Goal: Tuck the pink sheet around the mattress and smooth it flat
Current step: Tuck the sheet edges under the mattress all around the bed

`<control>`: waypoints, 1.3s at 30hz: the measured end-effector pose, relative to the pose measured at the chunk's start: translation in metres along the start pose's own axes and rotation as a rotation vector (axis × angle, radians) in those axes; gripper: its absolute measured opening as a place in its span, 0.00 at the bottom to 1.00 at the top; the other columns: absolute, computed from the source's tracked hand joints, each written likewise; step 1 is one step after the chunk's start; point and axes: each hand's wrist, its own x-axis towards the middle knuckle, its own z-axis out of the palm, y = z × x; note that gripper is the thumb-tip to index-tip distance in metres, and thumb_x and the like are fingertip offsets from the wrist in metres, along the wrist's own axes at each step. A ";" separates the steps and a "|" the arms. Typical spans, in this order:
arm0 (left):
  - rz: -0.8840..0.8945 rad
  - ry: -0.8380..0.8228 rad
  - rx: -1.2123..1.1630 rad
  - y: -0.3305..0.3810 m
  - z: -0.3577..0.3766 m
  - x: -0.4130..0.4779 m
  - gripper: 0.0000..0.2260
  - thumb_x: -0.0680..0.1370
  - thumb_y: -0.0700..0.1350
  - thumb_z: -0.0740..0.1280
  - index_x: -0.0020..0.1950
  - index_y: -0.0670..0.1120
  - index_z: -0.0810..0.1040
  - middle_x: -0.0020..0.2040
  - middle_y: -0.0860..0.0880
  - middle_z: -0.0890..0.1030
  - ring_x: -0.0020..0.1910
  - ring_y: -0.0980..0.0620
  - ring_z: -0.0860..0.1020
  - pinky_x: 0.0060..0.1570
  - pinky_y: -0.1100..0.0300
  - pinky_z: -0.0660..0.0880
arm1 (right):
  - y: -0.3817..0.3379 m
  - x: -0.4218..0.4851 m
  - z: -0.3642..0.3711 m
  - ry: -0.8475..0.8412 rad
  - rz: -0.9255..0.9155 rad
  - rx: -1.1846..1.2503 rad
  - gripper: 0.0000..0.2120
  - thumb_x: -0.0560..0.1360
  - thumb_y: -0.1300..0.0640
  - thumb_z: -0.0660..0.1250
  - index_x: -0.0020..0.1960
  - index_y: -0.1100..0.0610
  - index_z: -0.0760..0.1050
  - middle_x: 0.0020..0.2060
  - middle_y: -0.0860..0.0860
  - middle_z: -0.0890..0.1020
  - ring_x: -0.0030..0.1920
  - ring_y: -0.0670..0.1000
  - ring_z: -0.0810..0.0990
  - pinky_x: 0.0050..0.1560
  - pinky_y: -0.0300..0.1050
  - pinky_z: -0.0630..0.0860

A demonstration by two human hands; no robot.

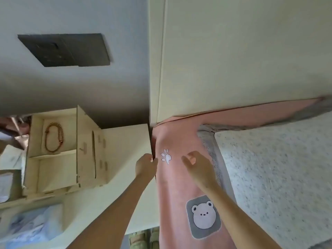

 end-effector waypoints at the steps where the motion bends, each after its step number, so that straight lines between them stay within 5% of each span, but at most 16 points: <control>1: -0.016 -0.035 -0.024 -0.001 0.009 0.014 0.04 0.78 0.46 0.63 0.50 0.46 0.74 0.48 0.49 0.75 0.50 0.42 0.79 0.51 0.55 0.73 | 0.002 0.013 0.009 0.008 0.013 0.007 0.16 0.78 0.46 0.62 0.61 0.54 0.73 0.53 0.47 0.80 0.53 0.50 0.78 0.49 0.40 0.68; 4: -0.090 -0.114 -0.020 -0.006 0.037 0.052 0.10 0.77 0.51 0.62 0.49 0.45 0.74 0.49 0.44 0.79 0.50 0.40 0.79 0.45 0.54 0.74 | 0.011 0.047 0.032 0.041 0.049 0.004 0.16 0.77 0.46 0.63 0.60 0.53 0.74 0.55 0.46 0.79 0.55 0.50 0.77 0.49 0.38 0.66; 7: -0.119 -0.142 0.007 -0.015 0.058 0.072 0.20 0.74 0.57 0.60 0.41 0.39 0.73 0.34 0.45 0.75 0.36 0.43 0.74 0.36 0.59 0.67 | 0.022 0.062 0.045 0.057 0.040 0.019 0.15 0.76 0.46 0.64 0.58 0.53 0.74 0.50 0.47 0.79 0.50 0.49 0.77 0.46 0.38 0.66; 12: -0.021 0.053 -0.046 -0.013 0.049 0.061 0.18 0.77 0.45 0.63 0.29 0.44 0.62 0.27 0.49 0.61 0.29 0.51 0.59 0.28 0.61 0.55 | 0.025 0.063 0.056 0.100 -0.005 0.043 0.22 0.69 0.39 0.66 0.57 0.51 0.74 0.47 0.46 0.77 0.49 0.49 0.76 0.45 0.39 0.67; 15: 0.112 0.207 -0.116 -0.004 0.011 0.028 0.19 0.76 0.42 0.64 0.29 0.44 0.58 0.27 0.50 0.58 0.29 0.53 0.56 0.27 0.63 0.53 | 0.012 0.061 0.054 0.054 0.044 0.081 0.28 0.68 0.34 0.65 0.59 0.51 0.74 0.45 0.45 0.77 0.49 0.49 0.76 0.45 0.41 0.67; 18: 0.270 0.090 -0.175 0.020 -0.022 0.002 0.16 0.75 0.40 0.65 0.30 0.38 0.66 0.28 0.46 0.62 0.29 0.55 0.59 0.29 0.63 0.54 | -0.010 0.063 0.042 -0.007 0.113 0.178 0.24 0.72 0.33 0.60 0.55 0.50 0.75 0.41 0.45 0.79 0.46 0.50 0.77 0.47 0.44 0.70; 20: 0.382 0.010 -0.162 0.044 -0.033 -0.010 0.17 0.74 0.42 0.66 0.30 0.36 0.66 0.28 0.43 0.63 0.29 0.55 0.60 0.31 0.61 0.57 | -0.027 0.061 0.029 -0.052 0.109 0.256 0.31 0.67 0.26 0.56 0.50 0.51 0.76 0.38 0.47 0.81 0.45 0.53 0.80 0.50 0.51 0.76; 24: 0.521 -0.104 -0.202 0.081 -0.046 -0.037 0.20 0.75 0.41 0.67 0.26 0.44 0.64 0.24 0.49 0.63 0.27 0.55 0.62 0.31 0.62 0.61 | -0.048 0.027 -0.024 -0.179 -0.127 0.256 0.23 0.75 0.36 0.57 0.43 0.55 0.76 0.30 0.51 0.76 0.34 0.51 0.76 0.47 0.55 0.76; 28: 0.820 -0.109 -0.110 0.109 -0.045 -0.074 0.27 0.74 0.37 0.68 0.24 0.56 0.56 0.20 0.53 0.60 0.24 0.60 0.63 0.27 0.73 0.57 | -0.033 -0.022 -0.077 -0.140 -0.258 0.430 0.20 0.70 0.31 0.57 0.46 0.43 0.79 0.42 0.53 0.78 0.46 0.49 0.79 0.55 0.48 0.73; 30: 0.788 -0.028 -0.099 0.111 -0.043 -0.065 0.27 0.72 0.37 0.69 0.23 0.55 0.55 0.22 0.51 0.64 0.24 0.61 0.65 0.27 0.72 0.58 | -0.028 -0.029 -0.080 -0.172 -0.231 0.385 0.23 0.75 0.33 0.55 0.53 0.49 0.76 0.46 0.53 0.79 0.50 0.51 0.78 0.59 0.50 0.72; 32: 0.614 0.111 0.032 0.100 -0.044 -0.043 0.24 0.72 0.40 0.68 0.23 0.49 0.56 0.23 0.48 0.63 0.25 0.54 0.63 0.27 0.67 0.57 | -0.022 -0.029 -0.065 -0.205 -0.148 0.293 0.16 0.79 0.42 0.54 0.60 0.44 0.75 0.54 0.44 0.80 0.54 0.45 0.77 0.60 0.43 0.70; 35: 0.443 0.221 0.192 0.064 -0.046 -0.006 0.15 0.72 0.42 0.66 0.29 0.44 0.65 0.27 0.49 0.64 0.31 0.48 0.62 0.32 0.58 0.60 | -0.008 -0.029 -0.034 -0.098 -0.042 0.122 0.17 0.81 0.51 0.56 0.69 0.48 0.69 0.62 0.44 0.76 0.53 0.40 0.73 0.49 0.32 0.65; 37: 0.366 0.208 0.260 0.046 -0.044 0.011 0.06 0.75 0.44 0.65 0.44 0.41 0.72 0.38 0.46 0.73 0.37 0.45 0.71 0.36 0.55 0.67 | 0.006 -0.040 -0.020 -0.041 -0.018 0.084 0.16 0.81 0.54 0.57 0.68 0.52 0.70 0.60 0.47 0.77 0.52 0.42 0.74 0.48 0.33 0.66; 39: 0.259 0.136 0.381 0.035 -0.036 0.017 0.16 0.78 0.48 0.63 0.58 0.38 0.67 0.52 0.41 0.75 0.47 0.38 0.76 0.44 0.49 0.73 | 0.023 -0.063 -0.013 -0.011 0.021 0.054 0.15 0.80 0.56 0.58 0.66 0.54 0.72 0.60 0.48 0.77 0.53 0.44 0.75 0.52 0.35 0.67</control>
